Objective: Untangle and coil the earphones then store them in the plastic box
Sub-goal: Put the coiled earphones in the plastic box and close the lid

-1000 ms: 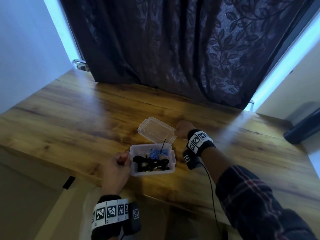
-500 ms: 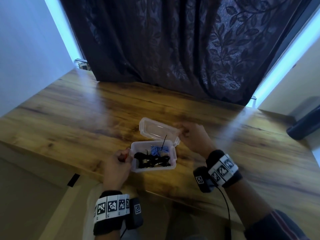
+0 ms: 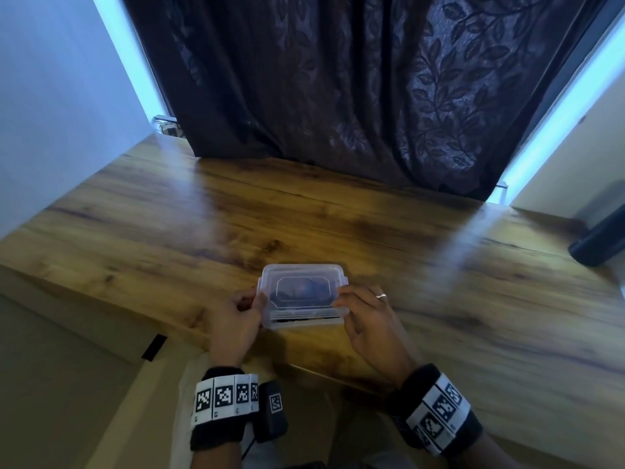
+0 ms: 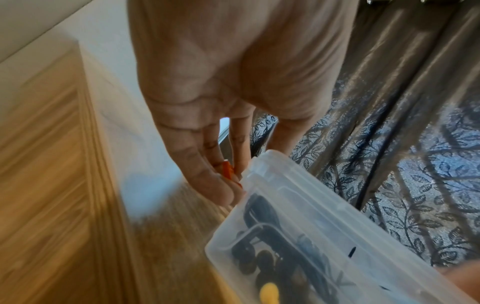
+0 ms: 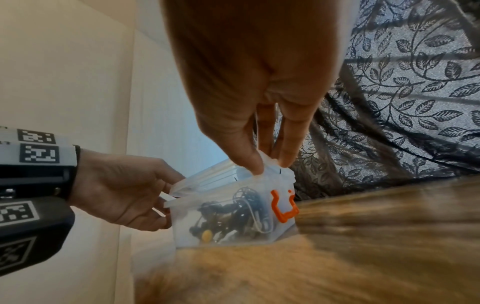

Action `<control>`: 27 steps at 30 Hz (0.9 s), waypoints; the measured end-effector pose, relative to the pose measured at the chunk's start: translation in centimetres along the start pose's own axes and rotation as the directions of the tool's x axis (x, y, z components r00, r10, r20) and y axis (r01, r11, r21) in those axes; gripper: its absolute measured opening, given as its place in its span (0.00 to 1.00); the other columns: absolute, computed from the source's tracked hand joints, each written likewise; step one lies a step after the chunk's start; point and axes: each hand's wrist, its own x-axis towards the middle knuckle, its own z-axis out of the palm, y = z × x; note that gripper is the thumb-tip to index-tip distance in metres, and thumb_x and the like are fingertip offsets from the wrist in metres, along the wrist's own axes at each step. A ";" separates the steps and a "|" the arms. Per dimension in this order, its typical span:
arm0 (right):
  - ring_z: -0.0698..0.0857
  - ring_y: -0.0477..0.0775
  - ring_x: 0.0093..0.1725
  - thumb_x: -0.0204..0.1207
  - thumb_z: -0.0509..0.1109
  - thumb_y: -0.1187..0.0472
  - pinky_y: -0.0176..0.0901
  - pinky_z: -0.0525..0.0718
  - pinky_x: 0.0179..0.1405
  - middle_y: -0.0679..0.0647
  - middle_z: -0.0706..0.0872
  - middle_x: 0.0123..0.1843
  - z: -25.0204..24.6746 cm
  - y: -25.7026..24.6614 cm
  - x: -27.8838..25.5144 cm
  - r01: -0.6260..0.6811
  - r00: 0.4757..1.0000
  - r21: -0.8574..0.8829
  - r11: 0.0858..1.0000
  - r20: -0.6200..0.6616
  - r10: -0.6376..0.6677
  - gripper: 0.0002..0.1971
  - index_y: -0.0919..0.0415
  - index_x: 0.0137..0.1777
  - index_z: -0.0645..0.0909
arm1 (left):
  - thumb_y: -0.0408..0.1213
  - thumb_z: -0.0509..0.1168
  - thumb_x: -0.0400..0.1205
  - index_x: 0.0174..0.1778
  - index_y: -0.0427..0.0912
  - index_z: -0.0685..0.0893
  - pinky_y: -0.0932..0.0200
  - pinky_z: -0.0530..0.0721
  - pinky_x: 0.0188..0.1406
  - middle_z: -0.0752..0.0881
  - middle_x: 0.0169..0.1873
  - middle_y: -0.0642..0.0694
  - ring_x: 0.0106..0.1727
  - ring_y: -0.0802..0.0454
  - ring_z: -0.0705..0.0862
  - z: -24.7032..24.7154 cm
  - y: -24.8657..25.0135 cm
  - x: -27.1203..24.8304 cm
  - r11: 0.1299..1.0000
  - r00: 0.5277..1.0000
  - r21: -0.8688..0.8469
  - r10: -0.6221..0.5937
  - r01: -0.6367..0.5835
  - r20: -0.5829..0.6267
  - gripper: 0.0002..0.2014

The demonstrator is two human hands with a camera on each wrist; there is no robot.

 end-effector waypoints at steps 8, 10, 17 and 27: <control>0.75 0.47 0.72 0.80 0.72 0.63 0.35 0.73 0.69 0.46 0.81 0.71 -0.4 0.3 -0.5 -0.060 0.997 0.041 0.997 0.051 0.058 0.15 0.52 0.65 0.84 | 0.46 0.71 0.81 0.62 0.50 0.85 0.58 0.86 0.45 0.89 0.47 0.52 0.48 0.54 0.89 -0.1 -0.4 0.3 1.000 1.000 -0.015 -0.001 0.002 0.031 0.14; 0.74 0.45 0.72 0.79 0.72 0.63 0.36 0.75 0.68 0.46 0.80 0.71 -0.5 0.3 -0.6 -0.074 0.996 0.057 0.996 0.057 0.070 0.16 0.52 0.65 0.84 | 0.45 0.72 0.80 0.62 0.50 0.85 0.60 0.85 0.42 0.89 0.48 0.52 0.48 0.55 0.89 -0.1 -0.4 0.2 1.000 0.999 -0.019 0.006 -0.006 0.041 0.14; 0.79 0.35 0.64 0.81 0.73 0.55 0.26 0.77 0.60 0.37 0.80 0.66 -0.7 0.0 -1.1 -0.167 0.986 0.190 0.968 0.010 0.168 0.08 0.50 0.58 0.87 | 0.44 0.75 0.77 0.59 0.51 0.85 0.62 0.84 0.40 0.88 0.50 0.52 0.51 0.54 0.88 -0.3 -0.3 0.0 0.998 0.996 -0.061 -0.001 0.007 0.086 0.15; 0.85 0.33 0.55 0.80 0.74 0.61 0.21 0.82 0.53 0.40 0.85 0.58 -1.0 -0.2 0.8 -0.389 0.914 0.438 0.811 0.071 0.400 0.12 0.46 0.60 0.82 | 0.38 0.77 0.76 0.59 0.58 0.78 0.61 0.81 0.40 0.84 0.51 0.56 0.54 0.52 0.85 -0.3 -0.4 0.1 0.993 0.998 -0.107 -0.034 0.041 0.060 0.20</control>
